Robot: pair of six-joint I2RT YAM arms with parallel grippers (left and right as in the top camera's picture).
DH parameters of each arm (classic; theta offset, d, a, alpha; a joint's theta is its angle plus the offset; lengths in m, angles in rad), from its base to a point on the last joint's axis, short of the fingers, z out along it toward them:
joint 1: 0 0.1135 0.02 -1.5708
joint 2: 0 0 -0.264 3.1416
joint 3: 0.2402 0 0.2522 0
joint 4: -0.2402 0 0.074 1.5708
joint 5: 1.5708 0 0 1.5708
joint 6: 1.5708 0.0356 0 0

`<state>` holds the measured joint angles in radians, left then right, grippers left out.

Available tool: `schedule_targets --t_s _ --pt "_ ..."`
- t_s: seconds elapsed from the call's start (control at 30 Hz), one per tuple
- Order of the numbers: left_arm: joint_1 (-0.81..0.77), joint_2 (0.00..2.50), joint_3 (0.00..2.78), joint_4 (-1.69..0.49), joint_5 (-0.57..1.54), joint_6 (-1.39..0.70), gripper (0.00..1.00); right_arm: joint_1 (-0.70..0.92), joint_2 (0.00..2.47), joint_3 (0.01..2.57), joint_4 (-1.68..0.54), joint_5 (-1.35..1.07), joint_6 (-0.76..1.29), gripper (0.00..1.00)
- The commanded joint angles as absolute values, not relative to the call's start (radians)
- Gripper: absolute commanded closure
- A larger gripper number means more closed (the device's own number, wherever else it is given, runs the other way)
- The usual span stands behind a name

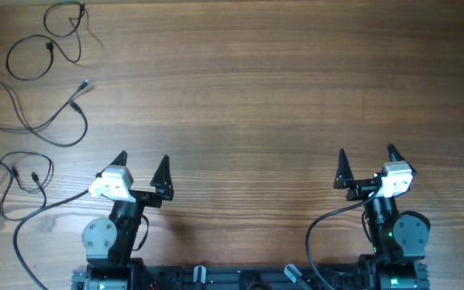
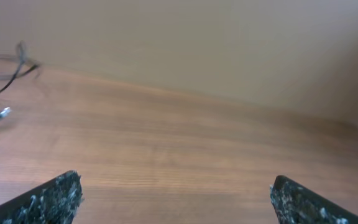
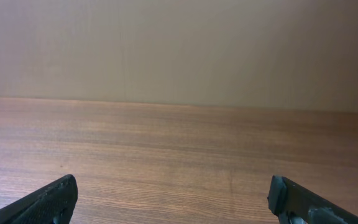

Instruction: Untangle cables

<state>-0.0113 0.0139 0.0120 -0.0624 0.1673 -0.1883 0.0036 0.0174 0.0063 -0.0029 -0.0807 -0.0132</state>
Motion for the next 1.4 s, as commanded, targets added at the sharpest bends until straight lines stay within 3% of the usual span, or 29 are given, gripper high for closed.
schedule_targets --t_s 0.0,0.2,1.37 --pt "-0.015 0.004 0.006 -0.075 0.066 -0.158 0.00 -0.001 0.005 0.006 0.000 -0.068 -0.024 0.00" --pt "-0.015 0.004 0.006 -0.079 0.047 -0.002 0.00 -0.001 0.005 0.006 0.000 -0.068 -0.024 0.00" --pt "-0.039 0.004 0.006 -0.081 0.032 0.074 0.00 -0.001 0.005 0.006 0.000 -0.068 -0.024 0.00"
